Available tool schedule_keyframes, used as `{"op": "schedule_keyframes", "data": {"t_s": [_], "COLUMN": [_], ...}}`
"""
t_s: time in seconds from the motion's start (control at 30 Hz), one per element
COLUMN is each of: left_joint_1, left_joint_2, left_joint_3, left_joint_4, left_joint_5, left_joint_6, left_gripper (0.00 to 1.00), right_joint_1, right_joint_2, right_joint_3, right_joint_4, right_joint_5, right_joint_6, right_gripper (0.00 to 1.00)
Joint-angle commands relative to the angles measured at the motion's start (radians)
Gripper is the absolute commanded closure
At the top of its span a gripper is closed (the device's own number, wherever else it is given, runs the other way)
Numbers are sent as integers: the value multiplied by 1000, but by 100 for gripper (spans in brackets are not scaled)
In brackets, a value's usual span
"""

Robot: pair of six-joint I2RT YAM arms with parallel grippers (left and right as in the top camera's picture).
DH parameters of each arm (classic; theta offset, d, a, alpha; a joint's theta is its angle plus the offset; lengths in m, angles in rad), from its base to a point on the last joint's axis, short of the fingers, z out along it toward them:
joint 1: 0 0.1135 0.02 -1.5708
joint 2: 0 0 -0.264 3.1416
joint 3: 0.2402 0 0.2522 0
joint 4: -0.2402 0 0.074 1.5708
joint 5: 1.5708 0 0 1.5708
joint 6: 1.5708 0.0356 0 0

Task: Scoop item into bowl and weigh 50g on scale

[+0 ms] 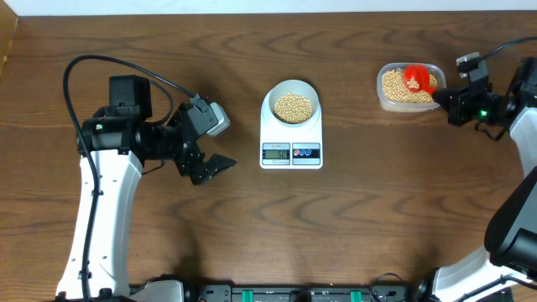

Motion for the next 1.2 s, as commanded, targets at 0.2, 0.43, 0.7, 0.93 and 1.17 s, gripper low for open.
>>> {"op": "schedule_keyframes", "data": {"t_s": [0.2,0.43,0.7,0.93,1.17], "left_joint_1": [5,5,5,5,5], "left_joint_2": [-2,-2,-2,-2,-2], "left_joint_3": [15,15,15,15,15], "left_joint_4": [-3,-3,-3,-3,-3], "left_joint_5": [13,13,13,13,13], "left_joint_6": [6,6,6,6,6], "left_gripper": [2,2,2,2,2], "right_joint_1": [65,118,122,128,154], "right_joint_2": [5,-23,-144,-163,-187], "right_joint_3": [-3,-3,-3,-4,-3], "right_joint_4": [11,31,47,38,23], "right_joint_5": [221,346,348,348,346], "right_joint_6": [-121,-174,-217,-216,-216], "right_gripper": [99,99,99,99,99]}}
